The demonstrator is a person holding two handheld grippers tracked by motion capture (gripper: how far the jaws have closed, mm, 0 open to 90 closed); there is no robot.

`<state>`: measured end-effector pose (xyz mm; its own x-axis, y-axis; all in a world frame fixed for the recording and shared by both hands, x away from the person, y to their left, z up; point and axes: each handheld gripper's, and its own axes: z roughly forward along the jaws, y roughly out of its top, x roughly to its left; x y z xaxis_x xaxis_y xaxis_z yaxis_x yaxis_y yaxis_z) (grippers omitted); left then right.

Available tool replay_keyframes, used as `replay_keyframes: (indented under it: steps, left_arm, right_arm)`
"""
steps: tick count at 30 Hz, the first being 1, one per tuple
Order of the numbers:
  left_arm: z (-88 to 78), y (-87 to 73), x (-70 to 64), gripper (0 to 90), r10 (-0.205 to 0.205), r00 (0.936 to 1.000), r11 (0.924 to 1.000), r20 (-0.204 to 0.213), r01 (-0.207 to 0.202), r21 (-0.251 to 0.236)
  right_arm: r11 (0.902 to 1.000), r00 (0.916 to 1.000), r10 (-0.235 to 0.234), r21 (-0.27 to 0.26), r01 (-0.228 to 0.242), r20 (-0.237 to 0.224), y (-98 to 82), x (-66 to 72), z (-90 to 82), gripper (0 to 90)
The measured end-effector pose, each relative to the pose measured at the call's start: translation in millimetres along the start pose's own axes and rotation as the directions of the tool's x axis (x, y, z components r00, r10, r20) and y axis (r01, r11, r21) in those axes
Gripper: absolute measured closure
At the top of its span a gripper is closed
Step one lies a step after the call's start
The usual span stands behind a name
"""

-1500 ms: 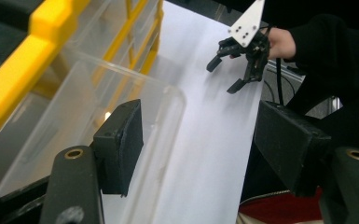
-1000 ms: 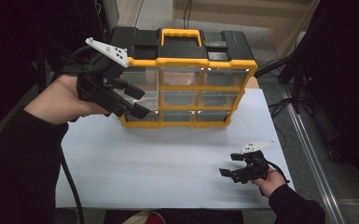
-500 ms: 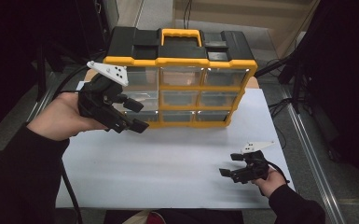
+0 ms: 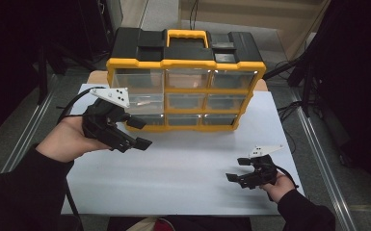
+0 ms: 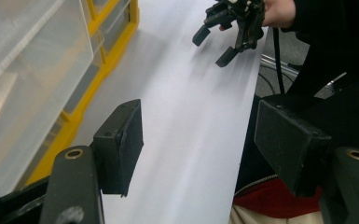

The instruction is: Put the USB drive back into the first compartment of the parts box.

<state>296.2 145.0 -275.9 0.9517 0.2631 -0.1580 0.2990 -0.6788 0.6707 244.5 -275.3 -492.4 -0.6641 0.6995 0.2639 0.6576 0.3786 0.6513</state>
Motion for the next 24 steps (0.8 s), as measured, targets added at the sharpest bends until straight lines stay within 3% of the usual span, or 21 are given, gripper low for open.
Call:
replay_keyframes:
  steps: [12, 18, 24]
  left_arm:
    - [16.9, -24.0, -6.5, 33.9, 0.005, 0.9994, 0.9999, -0.035, -0.006, -0.011]
    - [32.8, -36.4, -8.2, 33.9, 0.004, 0.9984, 0.9998, -0.056, -0.002, 0.021]
    - [46.9, -46.4, -5.1, 33.9, -0.013, 0.9990, 0.9999, -0.042, 0.013, 0.006]
  right_arm:
    - [0.9999, 0.9999, -0.014, -0.003, 0.014, -0.006, 1.4, 2.8, 0.7, 14.2]
    - [0.9998, 0.9997, -0.021, 0.000, 0.021, 0.010, 0.5, 5.4, -1.0, 14.2]
    - [0.9997, 0.9997, -0.022, 0.008, 0.022, 0.011, 1.2, 4.8, 0.5, 14.2]
